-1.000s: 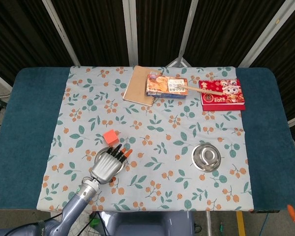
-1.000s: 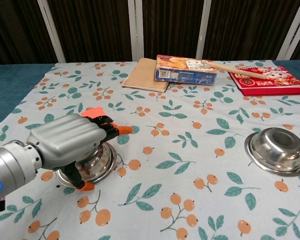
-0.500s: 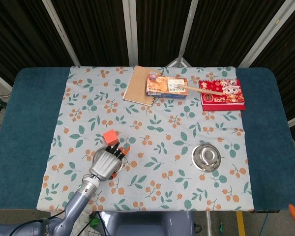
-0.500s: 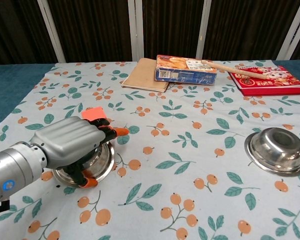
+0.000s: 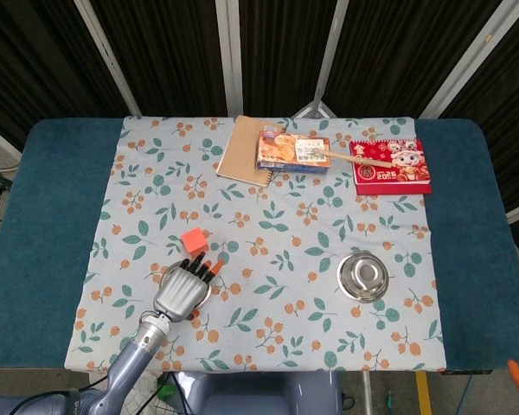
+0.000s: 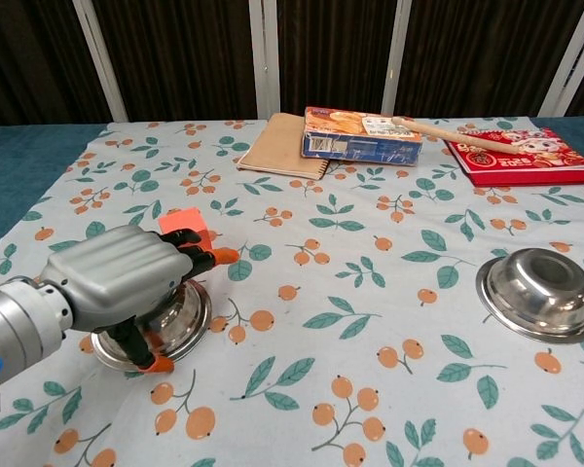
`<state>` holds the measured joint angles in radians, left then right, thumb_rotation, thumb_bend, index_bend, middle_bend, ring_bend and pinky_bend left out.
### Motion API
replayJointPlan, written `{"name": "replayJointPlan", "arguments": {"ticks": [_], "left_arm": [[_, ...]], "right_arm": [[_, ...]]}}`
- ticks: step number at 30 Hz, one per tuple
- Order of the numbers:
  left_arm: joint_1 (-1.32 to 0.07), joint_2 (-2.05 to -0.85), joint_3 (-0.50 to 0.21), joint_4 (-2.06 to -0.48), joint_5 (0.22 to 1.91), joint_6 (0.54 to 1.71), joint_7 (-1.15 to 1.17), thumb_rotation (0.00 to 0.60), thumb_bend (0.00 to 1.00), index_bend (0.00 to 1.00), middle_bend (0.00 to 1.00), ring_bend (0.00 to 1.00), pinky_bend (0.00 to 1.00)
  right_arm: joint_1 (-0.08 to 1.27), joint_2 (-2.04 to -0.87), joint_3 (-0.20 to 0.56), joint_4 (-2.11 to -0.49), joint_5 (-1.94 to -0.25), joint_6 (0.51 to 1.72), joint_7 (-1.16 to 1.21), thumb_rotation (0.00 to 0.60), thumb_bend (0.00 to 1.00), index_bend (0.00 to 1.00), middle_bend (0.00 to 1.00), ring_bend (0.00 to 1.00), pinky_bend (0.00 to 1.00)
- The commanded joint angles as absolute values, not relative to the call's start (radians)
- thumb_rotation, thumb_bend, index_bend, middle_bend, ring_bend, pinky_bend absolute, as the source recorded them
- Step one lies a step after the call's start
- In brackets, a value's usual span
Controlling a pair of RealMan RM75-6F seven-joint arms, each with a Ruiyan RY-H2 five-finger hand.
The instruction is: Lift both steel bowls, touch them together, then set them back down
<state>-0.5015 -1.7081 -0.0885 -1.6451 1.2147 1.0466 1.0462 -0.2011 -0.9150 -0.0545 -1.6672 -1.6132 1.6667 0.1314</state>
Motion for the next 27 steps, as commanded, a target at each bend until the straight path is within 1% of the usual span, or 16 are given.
{"name": "replayJointPlan", "arguments": {"ticks": [1, 9, 21, 24, 25, 27], "left_arm": [[-0.502, -1.704, -0.082, -1.645, 1.207, 1.053, 1.039, 0.481, 0.09, 0.00, 0.15, 0.06, 0.25], [-0.501, -1.680, -0.056, -1.664, 1.216, 1.085, 1.020, 0.461, 0.07, 0.00, 0.14, 0.06, 0.26], [-0.506, -1.665, -0.032, -1.666, 1.180, 1.124, 1.033, 0.460, 0.07, 0.00, 0.16, 0.06, 0.32], [-0.515, -1.675, -0.031, -1.649, 1.160, 1.117, 1.037, 0.458, 0.07, 0.04, 0.18, 0.08, 0.33], [-0.518, -1.679, -0.032, -1.643, 1.155, 1.113, 1.036, 0.458, 0.08, 0.07, 0.20, 0.10, 0.35], [-0.525, -1.686, -0.031, -1.631, 1.154, 1.113, 1.037, 0.485, 0.09, 0.12, 0.23, 0.14, 0.41]], "right_arm": [[-0.201, -0.915, -0.055, -1.667, -1.613, 1.666, 0.132, 0.600, 0.39, 0.00, 0.00, 0.00, 0.01], [-0.202, -0.913, -0.056, -1.668, -1.607, 1.665, 0.136, 0.600, 0.39, 0.00, 0.00, 0.00, 0.01], [-0.199, -0.910, -0.060, -1.670, -1.608, 1.657, 0.138, 0.600, 0.39, 0.00, 0.00, 0.00, 0.01], [-0.199, -0.910, -0.061, -1.671, -1.607, 1.655, 0.137, 0.600, 0.39, 0.00, 0.00, 0.00, 0.01], [-0.198, -0.909, -0.061, -1.672, -1.607, 1.655, 0.136, 0.600, 0.39, 0.00, 0.00, 0.00, 0.01], [-0.199, -0.907, -0.062, -1.673, -1.609, 1.656, 0.138, 0.600, 0.39, 0.00, 0.00, 0.00, 0.01]]}}
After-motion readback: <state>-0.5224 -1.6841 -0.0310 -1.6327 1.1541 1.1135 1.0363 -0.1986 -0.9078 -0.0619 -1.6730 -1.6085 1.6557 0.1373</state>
